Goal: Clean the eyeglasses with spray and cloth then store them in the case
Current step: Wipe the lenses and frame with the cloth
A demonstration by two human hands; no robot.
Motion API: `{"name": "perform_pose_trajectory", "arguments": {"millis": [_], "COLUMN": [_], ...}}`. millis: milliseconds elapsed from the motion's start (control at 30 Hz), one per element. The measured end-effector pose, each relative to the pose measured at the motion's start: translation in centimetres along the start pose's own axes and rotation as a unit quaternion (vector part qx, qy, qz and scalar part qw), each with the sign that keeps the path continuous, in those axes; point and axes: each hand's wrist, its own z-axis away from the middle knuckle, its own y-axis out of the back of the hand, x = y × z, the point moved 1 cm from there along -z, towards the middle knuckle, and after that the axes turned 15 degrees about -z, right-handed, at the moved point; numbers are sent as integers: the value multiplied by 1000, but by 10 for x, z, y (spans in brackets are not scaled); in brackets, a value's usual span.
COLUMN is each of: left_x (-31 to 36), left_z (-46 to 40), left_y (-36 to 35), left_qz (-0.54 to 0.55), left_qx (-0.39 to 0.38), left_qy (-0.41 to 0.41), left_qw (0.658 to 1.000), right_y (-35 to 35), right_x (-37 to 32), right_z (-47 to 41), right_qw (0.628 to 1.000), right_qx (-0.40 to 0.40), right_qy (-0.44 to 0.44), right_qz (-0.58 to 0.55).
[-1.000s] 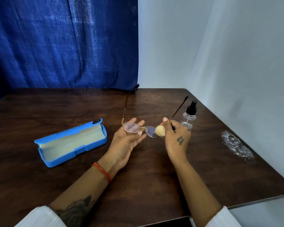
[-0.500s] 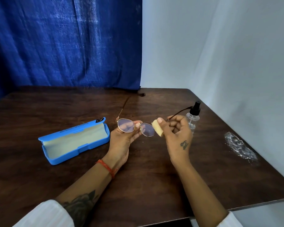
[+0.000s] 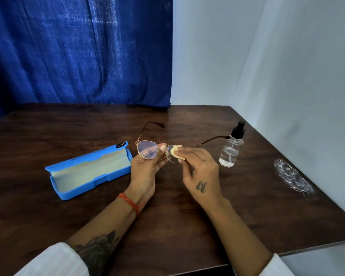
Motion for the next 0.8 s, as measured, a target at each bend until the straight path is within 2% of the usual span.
{"name": "perform_pose_trajectory", "arguments": {"millis": [100,267,367,533,667,800], "left_x": [-1,-3,-3,-3,-3,-2], "left_z": [0,-2,0,-1,-1,-1], "left_y": [1,1,-2,-1,0,-1], "left_qz": [-9,0,4,11,1,1], "left_qx": [2,2,-6,-2,-1,-3], "left_qy": [2,5,3,7,4,9], "left_qw": [1000,1000,1000,1000,1000,1000], "right_y": [1,4,0,-5,-1,2], "right_x": [-2,-3,-4,-10,-11,-10], "right_z": [-1,-3,-3,-3,-3,-5], "right_qw": [999,999,999,1000,999,999], "right_qx": [-22,23,17,-10,-13,6], "right_qy": [19,21,11,17,-2,-33], "right_qz": [-12,15,51,-7,-30,20]}}
